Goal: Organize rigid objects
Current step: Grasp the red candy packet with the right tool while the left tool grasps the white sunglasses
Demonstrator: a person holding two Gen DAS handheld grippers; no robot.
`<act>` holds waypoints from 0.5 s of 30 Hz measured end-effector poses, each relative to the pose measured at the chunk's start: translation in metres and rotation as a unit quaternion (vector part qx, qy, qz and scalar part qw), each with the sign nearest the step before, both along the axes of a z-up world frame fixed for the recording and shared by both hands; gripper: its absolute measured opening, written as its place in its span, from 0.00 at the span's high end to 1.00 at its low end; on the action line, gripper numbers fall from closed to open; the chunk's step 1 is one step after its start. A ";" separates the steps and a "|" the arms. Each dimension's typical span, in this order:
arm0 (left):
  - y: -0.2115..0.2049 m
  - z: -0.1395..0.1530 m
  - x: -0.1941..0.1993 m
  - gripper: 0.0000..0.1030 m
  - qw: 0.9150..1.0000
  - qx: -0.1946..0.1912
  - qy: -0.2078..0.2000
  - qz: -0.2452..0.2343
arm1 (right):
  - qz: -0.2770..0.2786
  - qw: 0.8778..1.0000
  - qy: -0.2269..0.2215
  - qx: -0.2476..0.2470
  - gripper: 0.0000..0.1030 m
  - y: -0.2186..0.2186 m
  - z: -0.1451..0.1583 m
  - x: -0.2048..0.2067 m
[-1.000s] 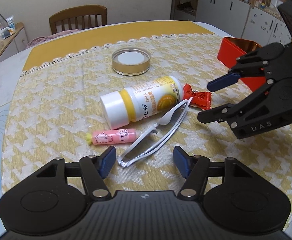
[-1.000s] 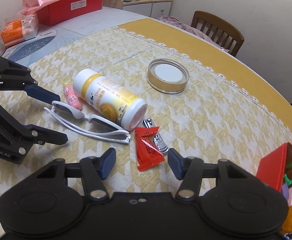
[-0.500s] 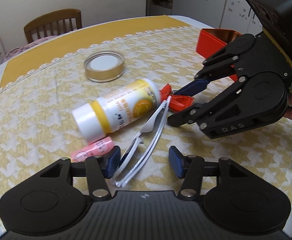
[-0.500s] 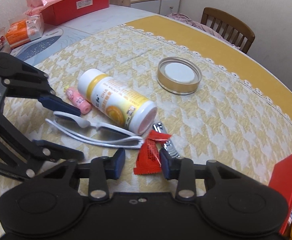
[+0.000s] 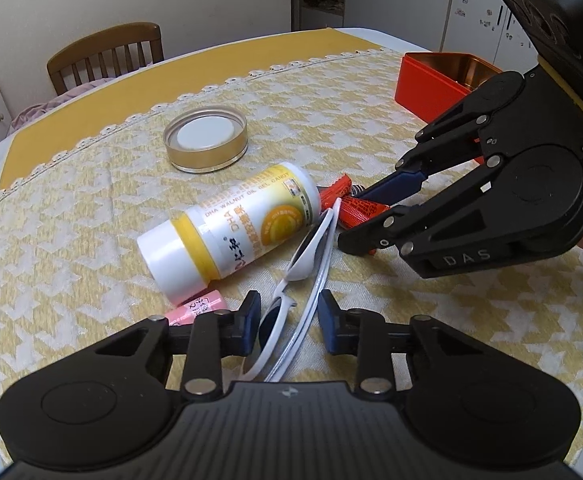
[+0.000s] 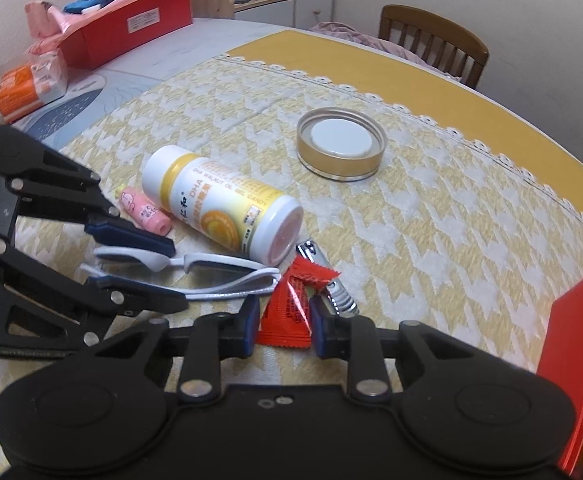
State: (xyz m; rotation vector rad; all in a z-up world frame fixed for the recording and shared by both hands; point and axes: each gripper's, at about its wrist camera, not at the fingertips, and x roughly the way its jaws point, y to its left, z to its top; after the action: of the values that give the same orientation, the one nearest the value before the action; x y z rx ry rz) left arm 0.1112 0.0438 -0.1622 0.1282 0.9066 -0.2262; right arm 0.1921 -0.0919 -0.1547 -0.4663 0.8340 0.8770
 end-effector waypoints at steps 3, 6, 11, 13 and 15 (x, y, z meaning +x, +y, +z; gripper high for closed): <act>-0.002 0.001 -0.002 0.74 1.000 0.001 -0.001 0.010 | -0.011 1.000 -0.002 0.003 0.77 -0.002 0.001 -0.004; 0.001 0.002 -0.002 0.76 0.999 -0.015 0.010 0.029 | -0.021 1.000 -0.001 0.015 0.79 -0.008 0.005 -0.009; 0.007 0.006 -0.002 0.79 0.996 -0.053 0.030 0.062 | -0.049 0.998 0.015 0.027 0.80 -0.020 0.009 -0.016; 0.007 0.007 -0.005 0.80 0.995 -0.058 0.032 0.070 | -0.058 0.998 0.023 0.032 0.80 -0.025 0.012 -0.019; 0.007 0.007 -0.008 0.80 0.995 -0.061 0.033 0.076 | -0.061 0.997 0.022 0.038 0.80 -0.030 0.015 -0.024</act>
State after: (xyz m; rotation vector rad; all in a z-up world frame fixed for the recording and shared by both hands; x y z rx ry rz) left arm 0.1029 0.0506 -0.1549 -0.0623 0.9610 -0.1440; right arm 0.1685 -0.1216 -0.1393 -0.3271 0.8586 0.8047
